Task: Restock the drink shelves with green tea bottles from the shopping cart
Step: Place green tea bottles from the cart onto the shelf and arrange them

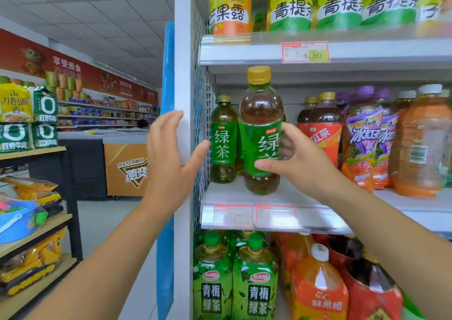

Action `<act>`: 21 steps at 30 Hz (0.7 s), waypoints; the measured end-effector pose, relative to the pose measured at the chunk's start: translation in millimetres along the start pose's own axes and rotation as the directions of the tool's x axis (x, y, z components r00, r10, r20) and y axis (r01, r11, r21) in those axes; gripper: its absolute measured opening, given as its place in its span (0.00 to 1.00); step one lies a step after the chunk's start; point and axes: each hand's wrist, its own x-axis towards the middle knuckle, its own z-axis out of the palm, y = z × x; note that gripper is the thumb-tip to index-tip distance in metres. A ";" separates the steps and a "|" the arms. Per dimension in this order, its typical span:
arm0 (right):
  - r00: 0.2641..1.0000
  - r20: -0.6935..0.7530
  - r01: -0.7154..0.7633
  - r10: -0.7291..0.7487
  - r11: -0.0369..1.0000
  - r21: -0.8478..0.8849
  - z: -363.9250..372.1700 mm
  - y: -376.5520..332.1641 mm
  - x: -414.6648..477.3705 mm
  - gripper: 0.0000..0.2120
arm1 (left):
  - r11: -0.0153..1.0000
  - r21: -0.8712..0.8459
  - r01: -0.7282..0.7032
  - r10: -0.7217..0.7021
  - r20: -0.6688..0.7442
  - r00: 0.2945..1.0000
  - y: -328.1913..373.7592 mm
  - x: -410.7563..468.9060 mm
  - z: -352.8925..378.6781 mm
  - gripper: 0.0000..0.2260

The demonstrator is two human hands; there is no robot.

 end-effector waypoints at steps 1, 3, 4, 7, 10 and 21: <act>1.000 -0.010 -0.014 0.013 1.000 -0.016 -1.4 5.3 7.7 0.31 | 0.999 0.043 0.012 -0.013 0.003 1.000 -11.8 -6.5 5.8 0.31; 0.998 -0.034 -0.054 0.054 0.999 -0.007 -1.2 16.2 22.7 0.27 | 0.998 0.066 0.016 -0.018 0.037 0.999 -27.1 -18.8 21.8 0.31; 0.996 -0.044 -0.076 0.076 0.997 0.001 -0.2 22.2 29.8 0.27 | 0.998 0.061 0.007 -0.009 0.030 1.000 -31.1 -22.3 29.5 0.30; 0.987 -0.048 -0.153 0.151 0.988 -0.029 5.5 47.1 46.8 0.28 | 0.999 0.037 -0.008 0.010 -0.065 0.998 -37.7 -26.2 41.7 0.26; 0.972 -0.019 -0.233 0.233 0.973 0.008 8.6 62.8 58.8 0.25 | 1.000 -0.008 0.014 -0.015 -0.116 0.993 -39.8 -28.5 43.9 0.26; 0.959 -0.038 -0.284 0.281 0.948 -0.145 21.6 78.5 87.2 0.30 | 0.997 -0.044 0.058 -0.063 -0.107 0.992 -46.6 -32.7 46.8 0.26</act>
